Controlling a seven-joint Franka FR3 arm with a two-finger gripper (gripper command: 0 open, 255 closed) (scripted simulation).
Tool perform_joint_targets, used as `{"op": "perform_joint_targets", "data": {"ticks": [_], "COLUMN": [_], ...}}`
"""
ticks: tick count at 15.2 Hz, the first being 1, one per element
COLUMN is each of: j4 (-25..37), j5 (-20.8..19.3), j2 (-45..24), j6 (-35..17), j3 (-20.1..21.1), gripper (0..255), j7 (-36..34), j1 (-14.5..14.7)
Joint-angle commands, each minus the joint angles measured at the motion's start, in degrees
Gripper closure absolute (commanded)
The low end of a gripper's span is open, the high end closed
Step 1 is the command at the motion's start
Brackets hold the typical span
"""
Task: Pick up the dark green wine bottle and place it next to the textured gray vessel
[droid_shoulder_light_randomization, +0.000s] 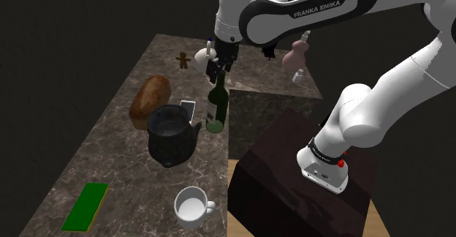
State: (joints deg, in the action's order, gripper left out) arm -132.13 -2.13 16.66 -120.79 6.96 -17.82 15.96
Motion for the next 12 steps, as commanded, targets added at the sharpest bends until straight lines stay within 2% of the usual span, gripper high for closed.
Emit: {"op": "perform_joint_targets", "data": {"ticks": [1,4,12], "j4": [1.27,5.16,5.16], "j5": [0.13,0.42,0.42], "j2": [0.72,2.32,2.32], "j6": [1.99,7.47,7.46], "j3": [0.0,0.0,0.0], "gripper": [0,0,0], "j7": [0.09,0.27,0.28], "j1": [0.06,0.2,0.2]}}
